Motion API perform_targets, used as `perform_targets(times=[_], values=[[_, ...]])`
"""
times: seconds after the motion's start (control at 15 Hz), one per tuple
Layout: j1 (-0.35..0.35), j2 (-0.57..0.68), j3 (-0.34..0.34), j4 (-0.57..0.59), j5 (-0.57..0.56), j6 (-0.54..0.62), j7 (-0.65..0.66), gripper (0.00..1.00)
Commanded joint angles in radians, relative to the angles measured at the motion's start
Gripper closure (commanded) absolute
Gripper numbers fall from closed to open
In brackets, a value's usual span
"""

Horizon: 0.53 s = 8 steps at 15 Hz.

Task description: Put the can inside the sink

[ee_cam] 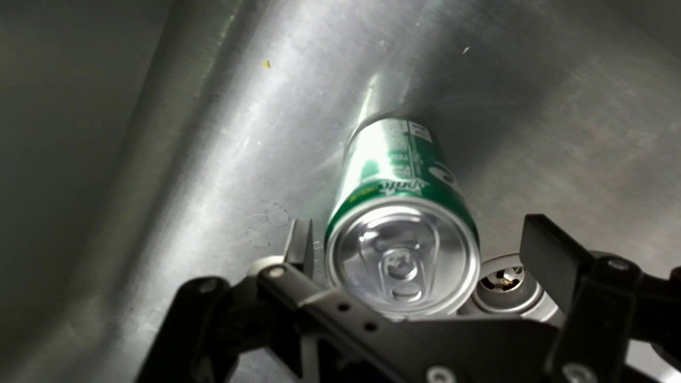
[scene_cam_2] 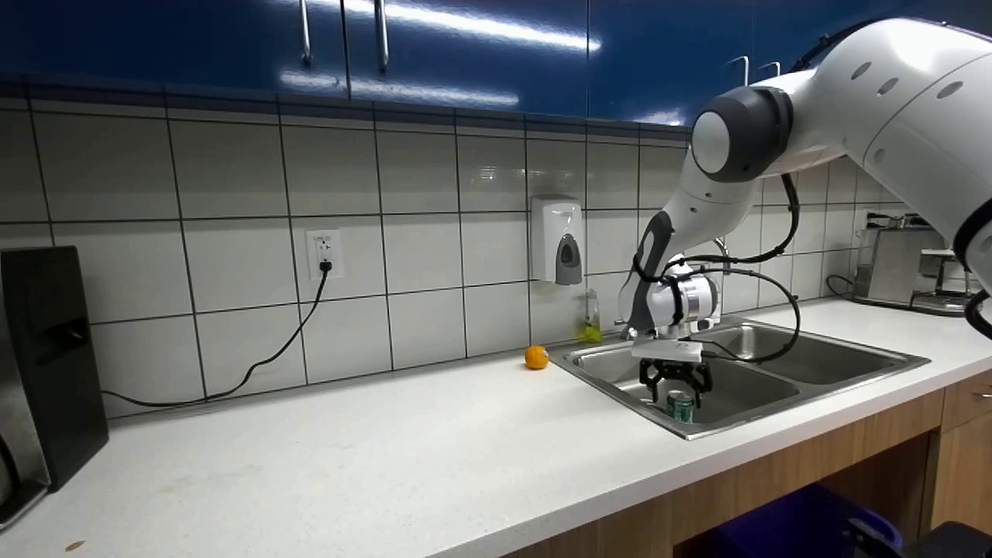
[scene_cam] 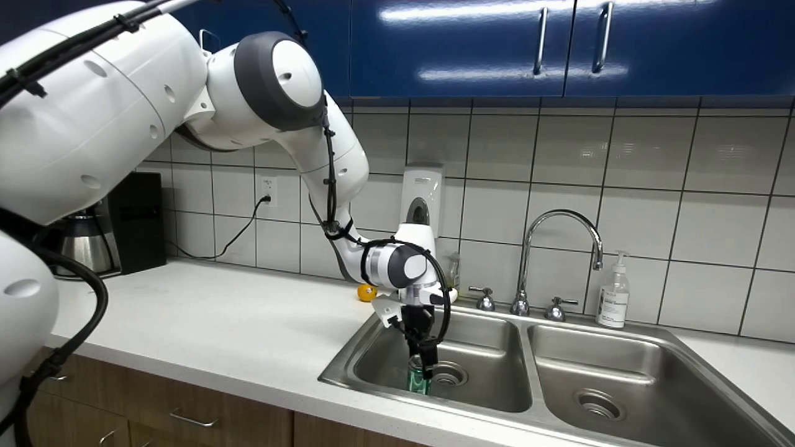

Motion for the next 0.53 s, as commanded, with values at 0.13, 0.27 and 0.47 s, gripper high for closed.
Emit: perform_targets(times=[0.13, 0.27, 0.47], values=[[0.023, -0.033, -0.030, -0.003, -0.019, -0.046, 0.041, 0.00], [0.033, -0.050, -0.038, -0.016, -0.021, -0.044, 0.049, 0.00], [0.046, -0.086, -0.047, -0.035, -0.030, -0.052, 0.062, 0.00]])
